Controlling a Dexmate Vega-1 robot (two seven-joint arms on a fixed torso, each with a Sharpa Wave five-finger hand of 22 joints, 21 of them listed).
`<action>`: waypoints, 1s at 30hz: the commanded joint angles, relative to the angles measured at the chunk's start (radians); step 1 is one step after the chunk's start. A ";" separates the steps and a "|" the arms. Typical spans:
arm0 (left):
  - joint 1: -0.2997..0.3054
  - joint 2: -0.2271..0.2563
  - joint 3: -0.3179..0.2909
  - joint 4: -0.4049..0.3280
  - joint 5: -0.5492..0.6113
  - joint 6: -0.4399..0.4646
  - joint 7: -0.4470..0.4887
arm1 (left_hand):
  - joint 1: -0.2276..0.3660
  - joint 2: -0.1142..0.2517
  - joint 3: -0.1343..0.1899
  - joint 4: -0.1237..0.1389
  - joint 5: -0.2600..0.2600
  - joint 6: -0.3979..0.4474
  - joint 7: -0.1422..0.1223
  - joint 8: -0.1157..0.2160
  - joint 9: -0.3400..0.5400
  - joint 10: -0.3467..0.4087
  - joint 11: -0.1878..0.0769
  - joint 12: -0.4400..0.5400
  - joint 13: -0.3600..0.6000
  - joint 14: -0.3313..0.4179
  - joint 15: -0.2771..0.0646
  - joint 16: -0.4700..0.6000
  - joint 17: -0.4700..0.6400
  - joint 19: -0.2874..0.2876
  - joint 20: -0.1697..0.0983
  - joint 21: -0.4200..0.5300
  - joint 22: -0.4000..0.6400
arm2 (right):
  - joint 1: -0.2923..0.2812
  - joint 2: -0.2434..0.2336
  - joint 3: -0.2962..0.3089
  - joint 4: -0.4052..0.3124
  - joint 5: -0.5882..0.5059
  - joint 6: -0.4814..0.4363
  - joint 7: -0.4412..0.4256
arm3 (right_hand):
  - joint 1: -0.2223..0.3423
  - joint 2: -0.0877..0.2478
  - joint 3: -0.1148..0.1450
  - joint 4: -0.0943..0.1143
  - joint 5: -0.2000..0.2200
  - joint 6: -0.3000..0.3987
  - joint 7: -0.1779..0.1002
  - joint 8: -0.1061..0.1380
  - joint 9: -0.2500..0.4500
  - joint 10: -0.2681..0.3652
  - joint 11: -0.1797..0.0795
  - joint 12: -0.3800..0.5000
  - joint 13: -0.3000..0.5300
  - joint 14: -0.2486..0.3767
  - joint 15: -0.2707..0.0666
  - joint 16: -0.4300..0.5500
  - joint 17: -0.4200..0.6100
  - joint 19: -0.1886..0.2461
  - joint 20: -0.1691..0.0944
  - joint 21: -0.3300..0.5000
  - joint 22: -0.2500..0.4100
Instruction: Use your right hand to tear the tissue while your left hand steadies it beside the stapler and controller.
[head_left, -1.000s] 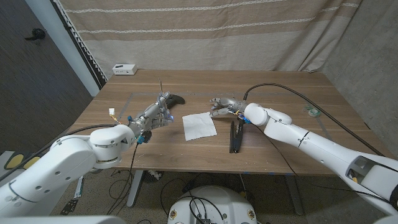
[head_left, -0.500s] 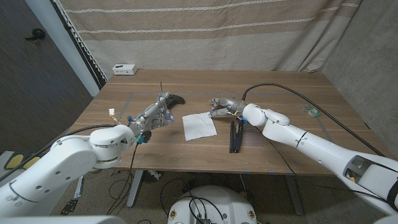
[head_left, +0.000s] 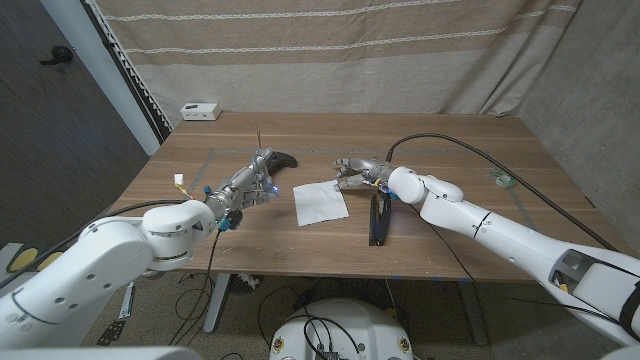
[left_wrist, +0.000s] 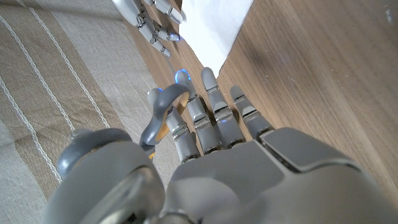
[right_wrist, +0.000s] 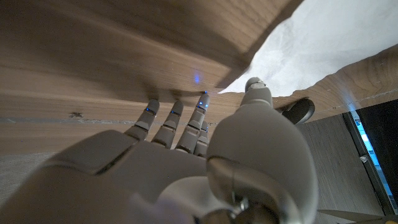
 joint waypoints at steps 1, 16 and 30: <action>0.009 0.008 -0.016 -0.002 -0.004 0.005 -0.014 | 0.001 -0.010 -0.003 0.009 0.007 -0.111 0.120 0.387 0.275 0.034 -0.022 0.011 -0.003 0.011 -0.100 0.010 0.000 0.000 -0.003 -0.003 0.006 | 0.005 0.001 -0.008 -0.003 -0.003 0.034 0.029 | 0.031 0.001 0.003 -0.015 0.010 0.005 -0.011 0.008 0.003 0.000 -0.014 -0.003 -0.003 0.008 -0.130 0.003 0.000 0.005 -0.002 -0.006 0.003; 0.011 0.007 -0.020 -0.002 -0.002 0.006 -0.024 | 0.001 -0.010 -0.003 0.011 0.009 -0.109 0.122 0.387 0.275 0.034 -0.020 0.014 -0.004 0.010 -0.101 0.011 0.001 0.000 -0.004 -0.004 0.007 | 0.007 0.009 -0.015 0.003 -0.021 0.036 0.048 | 0.070 0.014 0.019 -0.031 0.018 0.007 -0.018 0.009 0.001 0.015 -0.023 -0.011 -0.019 0.007 -0.156 0.011 -0.002 0.012 -0.008 -0.016 0.003; 0.009 -0.003 -0.013 0.001 0.002 0.001 -0.019 | 0.002 -0.010 -0.003 0.013 0.011 -0.098 0.120 0.388 0.275 0.042 -0.021 0.020 -0.007 0.014 -0.102 0.014 0.002 0.001 -0.006 -0.005 0.008 | 0.014 0.024 -0.027 0.034 -0.047 0.023 0.033 | 0.033 0.021 0.007 -0.002 0.013 0.017 -0.030 0.009 0.000 0.058 -0.022 -0.011 -0.034 0.020 -0.158 0.024 -0.003 0.021 -0.014 -0.025 0.004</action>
